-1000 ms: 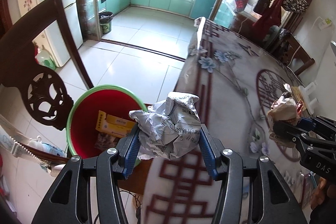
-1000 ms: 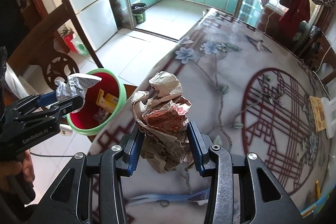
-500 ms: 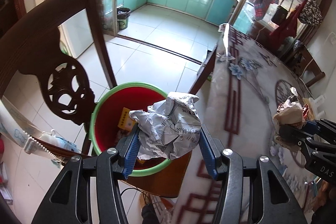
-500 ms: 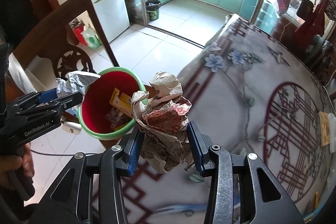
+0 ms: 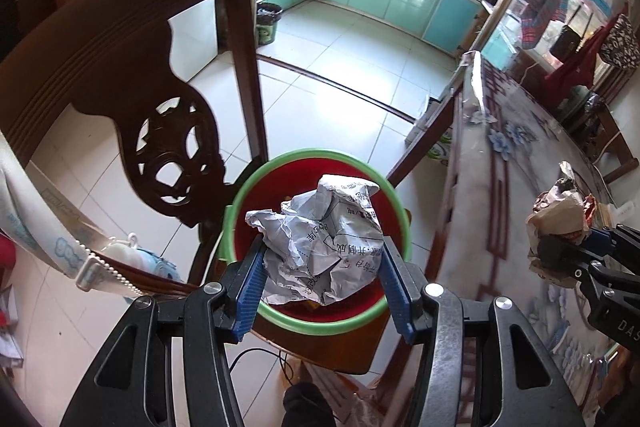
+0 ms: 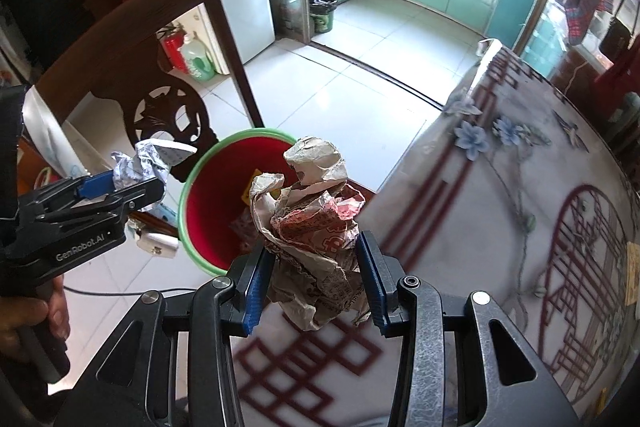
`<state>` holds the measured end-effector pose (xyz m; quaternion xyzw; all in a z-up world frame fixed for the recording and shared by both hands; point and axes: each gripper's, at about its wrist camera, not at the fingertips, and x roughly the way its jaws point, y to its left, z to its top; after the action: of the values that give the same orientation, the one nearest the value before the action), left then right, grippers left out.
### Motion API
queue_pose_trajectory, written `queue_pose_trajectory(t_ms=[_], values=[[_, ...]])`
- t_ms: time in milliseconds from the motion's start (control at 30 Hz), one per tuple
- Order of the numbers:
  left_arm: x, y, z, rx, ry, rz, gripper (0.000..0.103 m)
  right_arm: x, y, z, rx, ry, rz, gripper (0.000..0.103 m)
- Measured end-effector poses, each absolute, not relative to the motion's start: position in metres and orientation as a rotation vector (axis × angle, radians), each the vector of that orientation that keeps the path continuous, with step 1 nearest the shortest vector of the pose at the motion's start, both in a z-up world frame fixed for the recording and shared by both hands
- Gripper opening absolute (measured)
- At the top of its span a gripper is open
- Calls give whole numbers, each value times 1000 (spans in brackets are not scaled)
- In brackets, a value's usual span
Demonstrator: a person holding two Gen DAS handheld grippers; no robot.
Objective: Collect trash
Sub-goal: 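Carry the crumpled paper and silver foil above the red bucket with both tools, then open both tools above the red bucket to drop the paper and foil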
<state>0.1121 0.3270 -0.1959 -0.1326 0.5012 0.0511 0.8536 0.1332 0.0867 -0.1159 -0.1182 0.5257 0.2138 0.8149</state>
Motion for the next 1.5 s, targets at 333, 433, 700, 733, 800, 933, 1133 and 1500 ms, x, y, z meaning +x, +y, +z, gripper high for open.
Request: queue_pose_trajectory(t_ms=[333, 433, 700, 733, 800, 933, 1133, 1500], values=[[135, 341, -221, -274, 1112, 110, 53, 146, 116, -129, -267, 1141, 475, 39], [144, 342, -230, -289, 1136, 103, 53, 149, 121, -132, -270, 1147, 476, 39], [165, 342, -250, -275, 1180, 97, 53, 162, 128, -144, -254, 1176, 480, 39], [167, 342, -251, -273, 1184, 98, 53, 162, 128, -145, -250, 1180, 481, 39], [171, 342, -254, -265, 1191, 100, 53, 165, 128, -148, -244, 1189, 483, 39], [178, 344, -261, -262, 1205, 96, 53, 167, 130, -152, -240, 1201, 483, 39], [186, 347, -272, -262, 1233, 106, 53, 171, 133, -158, -234, 1220, 491, 39], [191, 350, -282, -267, 1266, 102, 56, 171, 139, -160, -237, 1226, 513, 45]])
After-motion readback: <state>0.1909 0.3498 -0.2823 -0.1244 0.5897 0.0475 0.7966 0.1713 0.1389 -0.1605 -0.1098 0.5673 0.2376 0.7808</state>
